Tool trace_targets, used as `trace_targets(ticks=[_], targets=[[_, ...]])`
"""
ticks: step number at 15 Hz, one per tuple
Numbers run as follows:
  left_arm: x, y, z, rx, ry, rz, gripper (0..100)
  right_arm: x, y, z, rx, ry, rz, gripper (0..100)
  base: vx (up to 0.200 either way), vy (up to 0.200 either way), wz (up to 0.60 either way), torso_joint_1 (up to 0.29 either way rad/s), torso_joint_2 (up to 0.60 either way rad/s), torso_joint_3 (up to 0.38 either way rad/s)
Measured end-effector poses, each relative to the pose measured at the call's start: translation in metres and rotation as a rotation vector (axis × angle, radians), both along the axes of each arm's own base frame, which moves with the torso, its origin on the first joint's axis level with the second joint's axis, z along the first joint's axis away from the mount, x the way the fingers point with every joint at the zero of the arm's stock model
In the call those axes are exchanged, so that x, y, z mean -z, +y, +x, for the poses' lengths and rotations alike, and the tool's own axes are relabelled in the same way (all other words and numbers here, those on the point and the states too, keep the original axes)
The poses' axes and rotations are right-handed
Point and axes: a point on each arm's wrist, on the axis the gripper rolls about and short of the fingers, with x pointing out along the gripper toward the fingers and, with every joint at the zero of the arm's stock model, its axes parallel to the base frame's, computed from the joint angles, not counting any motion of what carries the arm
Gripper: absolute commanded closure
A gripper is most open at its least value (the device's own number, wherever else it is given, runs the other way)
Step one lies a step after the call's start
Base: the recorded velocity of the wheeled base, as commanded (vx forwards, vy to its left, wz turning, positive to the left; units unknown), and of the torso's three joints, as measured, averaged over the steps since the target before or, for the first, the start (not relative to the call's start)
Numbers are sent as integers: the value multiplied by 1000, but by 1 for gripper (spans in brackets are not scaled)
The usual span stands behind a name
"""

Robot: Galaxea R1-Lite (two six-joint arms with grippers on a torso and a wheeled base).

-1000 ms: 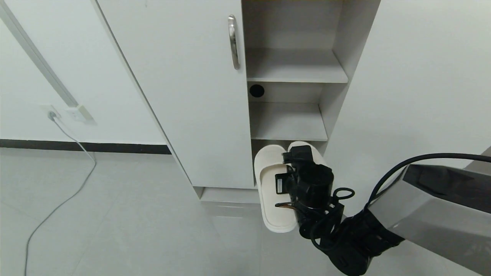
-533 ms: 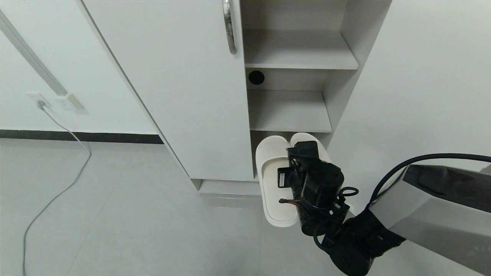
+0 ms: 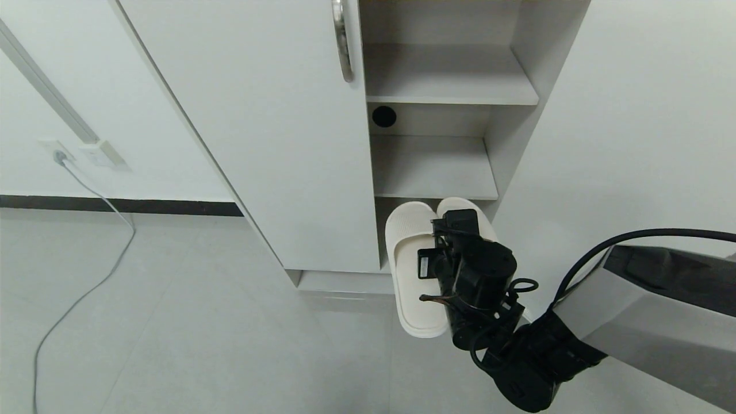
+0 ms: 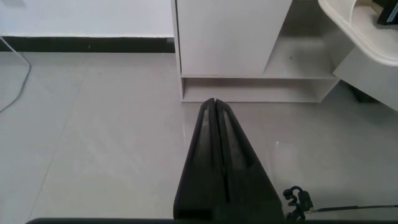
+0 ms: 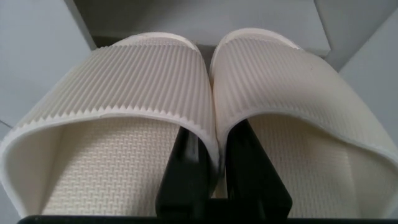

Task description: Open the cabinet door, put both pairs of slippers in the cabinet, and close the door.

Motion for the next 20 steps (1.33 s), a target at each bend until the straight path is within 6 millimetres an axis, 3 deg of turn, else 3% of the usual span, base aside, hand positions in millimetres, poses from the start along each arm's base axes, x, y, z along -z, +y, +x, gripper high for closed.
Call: trace_targets(ticks=[6,13,20], targets=[[0,0,0,0,0,0,100,-1,0,0,-1,0,-2,100,200,0,0,6,5,-3],[0,0,0,-2,0,-1,100,2,3,14,10,-8,-7,100,0,0,0,0,0,0],[0,0,0,-3,0,-4,100,-8,3,76,86,-8,5,100,0,0,0,0,0,0]])
